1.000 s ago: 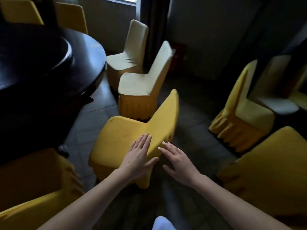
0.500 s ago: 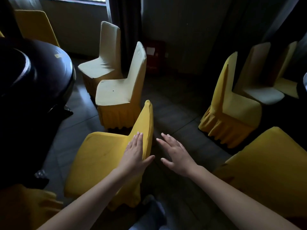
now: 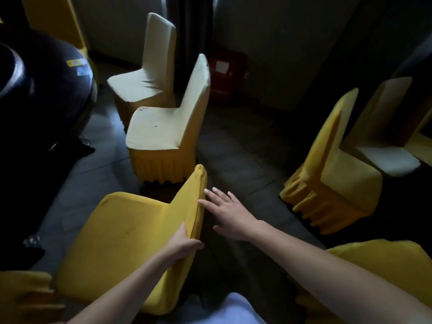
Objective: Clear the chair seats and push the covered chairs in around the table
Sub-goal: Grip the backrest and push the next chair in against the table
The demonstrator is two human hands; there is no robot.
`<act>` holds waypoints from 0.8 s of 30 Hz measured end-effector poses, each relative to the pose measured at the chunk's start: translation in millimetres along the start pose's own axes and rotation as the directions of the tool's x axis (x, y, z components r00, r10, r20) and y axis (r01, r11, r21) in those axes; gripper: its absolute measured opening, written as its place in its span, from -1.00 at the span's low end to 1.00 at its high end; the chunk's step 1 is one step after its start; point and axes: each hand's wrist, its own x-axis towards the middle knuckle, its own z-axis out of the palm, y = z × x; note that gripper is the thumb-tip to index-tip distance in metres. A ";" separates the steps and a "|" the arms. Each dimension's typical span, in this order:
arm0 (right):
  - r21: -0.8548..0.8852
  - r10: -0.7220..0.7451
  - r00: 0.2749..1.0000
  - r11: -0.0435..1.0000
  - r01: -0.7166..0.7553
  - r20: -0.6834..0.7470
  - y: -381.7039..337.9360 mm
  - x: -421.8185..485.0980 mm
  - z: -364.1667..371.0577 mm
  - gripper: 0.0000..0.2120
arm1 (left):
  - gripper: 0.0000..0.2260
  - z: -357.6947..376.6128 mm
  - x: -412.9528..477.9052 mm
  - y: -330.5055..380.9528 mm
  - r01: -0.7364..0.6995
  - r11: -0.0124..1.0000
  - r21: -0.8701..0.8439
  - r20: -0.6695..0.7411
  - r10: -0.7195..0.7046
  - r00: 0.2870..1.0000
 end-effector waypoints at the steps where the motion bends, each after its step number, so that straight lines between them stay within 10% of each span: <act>1: -0.032 -0.047 0.999 0.998 0.048 0.017 2.3 9.1 0.3 -0.23 | -0.14 1.1 -0.6 -0.2 -0.015 1.000 -0.005 -0.006 0.015 1.000; 11: -0.244 -0.559 0.777 0.742 0.625 0.290 -12.2 77.4 -9.2 -0.54 | -0.60 17.6 -11.4 10.0 0.155 0.987 0.032 -0.272 -0.141 0.952; 24: -0.249 -0.791 0.533 0.475 0.844 0.299 6.0 112.4 -7.8 -0.55 | -0.64 65.4 -39.0 16.7 0.495 0.868 0.029 -0.802 -0.275 0.530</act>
